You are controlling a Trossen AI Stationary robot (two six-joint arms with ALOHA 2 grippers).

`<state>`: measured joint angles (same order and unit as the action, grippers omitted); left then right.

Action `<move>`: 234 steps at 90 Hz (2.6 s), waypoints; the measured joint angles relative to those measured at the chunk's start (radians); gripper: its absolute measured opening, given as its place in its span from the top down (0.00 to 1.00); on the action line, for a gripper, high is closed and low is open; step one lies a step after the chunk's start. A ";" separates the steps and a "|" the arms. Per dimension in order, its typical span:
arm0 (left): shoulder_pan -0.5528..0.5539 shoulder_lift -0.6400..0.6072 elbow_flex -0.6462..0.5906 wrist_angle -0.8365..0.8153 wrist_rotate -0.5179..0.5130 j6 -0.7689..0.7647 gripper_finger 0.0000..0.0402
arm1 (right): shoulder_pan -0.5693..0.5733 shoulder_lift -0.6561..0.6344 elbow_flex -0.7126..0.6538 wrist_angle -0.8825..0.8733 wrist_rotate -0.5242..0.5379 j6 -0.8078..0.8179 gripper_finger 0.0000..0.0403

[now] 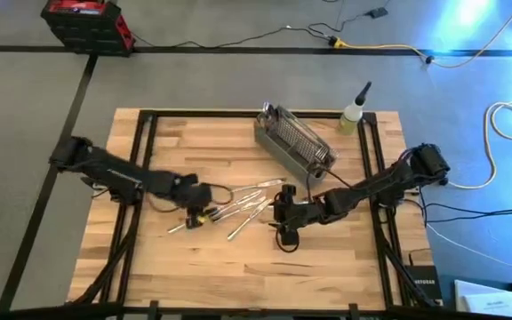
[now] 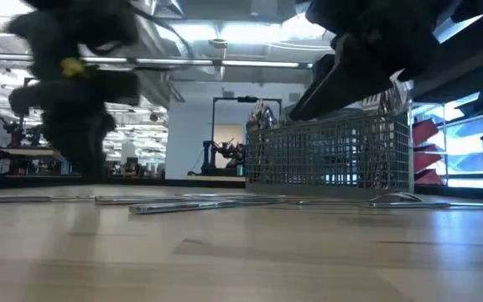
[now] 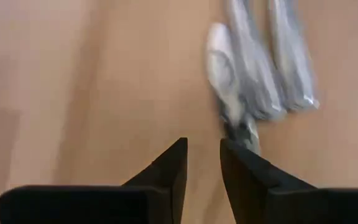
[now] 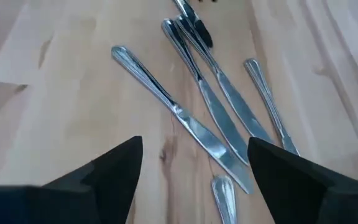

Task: Sort silverware
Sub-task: Put the silver knife into the gray silverware organizer

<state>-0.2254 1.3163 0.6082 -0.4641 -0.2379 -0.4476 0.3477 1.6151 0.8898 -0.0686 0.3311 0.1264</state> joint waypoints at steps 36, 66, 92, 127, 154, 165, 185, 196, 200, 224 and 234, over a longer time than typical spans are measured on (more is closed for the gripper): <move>-0.712 -0.204 -0.290 0.168 -0.770 -0.704 0.85 | -0.012 0.228 0.001 0.622 -0.056 -0.255 0.32; -0.905 0.021 -0.318 0.210 -0.784 -0.923 0.90 | -0.250 0.477 0.305 0.566 -0.329 -0.169 0.56; -1.010 0.242 -0.316 0.373 -0.869 -1.076 0.91 | -0.278 0.710 0.590 0.413 -0.403 -0.154 0.94; -1.033 0.351 -0.313 0.432 -0.932 -1.149 0.91 | -0.298 0.757 0.621 0.325 -0.377 -0.124 1.00; -1.011 0.346 -0.316 0.481 -0.934 -1.166 0.91 | -0.317 0.757 0.622 0.305 -0.380 -0.101 1.00; -1.011 0.316 -0.293 0.511 -1.050 -1.101 0.91 | -0.316 0.758 0.622 0.305 -0.399 -0.104 1.00; -1.012 0.243 -0.278 0.508 -1.154 -0.922 0.91 | -0.308 0.752 0.616 0.354 -0.450 -0.127 1.00; -1.012 0.235 -0.278 0.505 -1.168 -0.870 0.91 | -0.308 0.749 0.616 0.389 -0.459 -0.128 1.00; -1.012 0.235 -0.278 0.503 -1.183 -0.857 0.91 | -0.309 0.749 0.616 0.399 -0.459 -0.128 1.00; -1.012 0.235 -0.278 0.443 -1.146 -0.874 0.91 | -0.314 0.756 0.618 0.408 -0.457 -0.128 1.00; -1.012 0.235 -0.279 0.394 -1.100 -0.921 0.91 | -0.317 0.782 0.619 0.416 -0.460 -0.110 1.00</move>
<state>-1.2369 1.5513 0.3294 -0.0703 -1.3383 -1.3682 0.0303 2.3976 1.5085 0.3474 -0.1291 0.0161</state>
